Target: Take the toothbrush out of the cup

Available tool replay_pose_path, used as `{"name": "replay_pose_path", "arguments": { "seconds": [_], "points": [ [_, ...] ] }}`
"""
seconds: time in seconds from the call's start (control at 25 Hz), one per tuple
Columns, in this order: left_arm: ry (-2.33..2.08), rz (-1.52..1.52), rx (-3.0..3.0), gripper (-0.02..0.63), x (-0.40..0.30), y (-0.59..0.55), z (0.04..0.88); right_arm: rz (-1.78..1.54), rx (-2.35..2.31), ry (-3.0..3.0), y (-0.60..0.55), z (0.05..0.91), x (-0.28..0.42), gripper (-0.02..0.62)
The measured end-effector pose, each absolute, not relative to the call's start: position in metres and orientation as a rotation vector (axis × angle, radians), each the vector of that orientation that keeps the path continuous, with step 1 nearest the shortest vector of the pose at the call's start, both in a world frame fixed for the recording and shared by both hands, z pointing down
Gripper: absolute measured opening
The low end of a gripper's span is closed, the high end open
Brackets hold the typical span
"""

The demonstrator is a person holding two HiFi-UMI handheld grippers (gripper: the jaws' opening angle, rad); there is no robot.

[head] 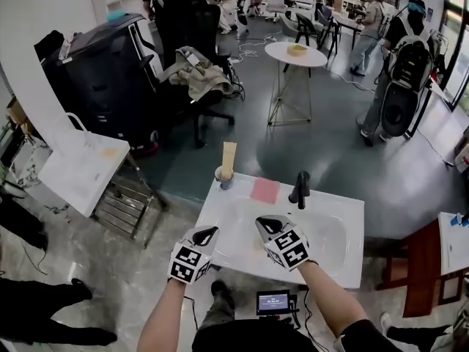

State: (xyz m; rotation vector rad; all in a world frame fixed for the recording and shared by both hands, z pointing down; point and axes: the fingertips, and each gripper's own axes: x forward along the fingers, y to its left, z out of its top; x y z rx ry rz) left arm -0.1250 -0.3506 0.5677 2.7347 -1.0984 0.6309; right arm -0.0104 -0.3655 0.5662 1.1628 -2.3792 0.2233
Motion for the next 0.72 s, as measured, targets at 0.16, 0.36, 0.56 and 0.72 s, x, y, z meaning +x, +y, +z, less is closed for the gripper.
{"name": "replay_pose_path", "arguments": {
  "seconds": [0.16, 0.36, 0.56, 0.72],
  "points": [
    [-1.018, 0.647, 2.767, 0.012, -0.137, -0.393, 0.568, 0.269, 1.220, -2.349, -0.397, 0.568, -0.024, 0.009],
    [-0.901, 0.645, 2.794, 0.012, -0.139, -0.430, 0.574, 0.307, 1.292, -2.288, -0.427, 0.571, -0.029, 0.009],
    [-0.833, 0.646, 2.796, 0.011, -0.142, -0.452, 0.583, 0.333, 1.327, -2.253, -0.447, 0.574, -0.035, 0.009],
    [-0.829, 0.646, 2.782, 0.011, -0.147, -0.461, 0.590, 0.343, 1.301, -2.242, -0.458, 0.584, -0.040, 0.009]
  ]
}}
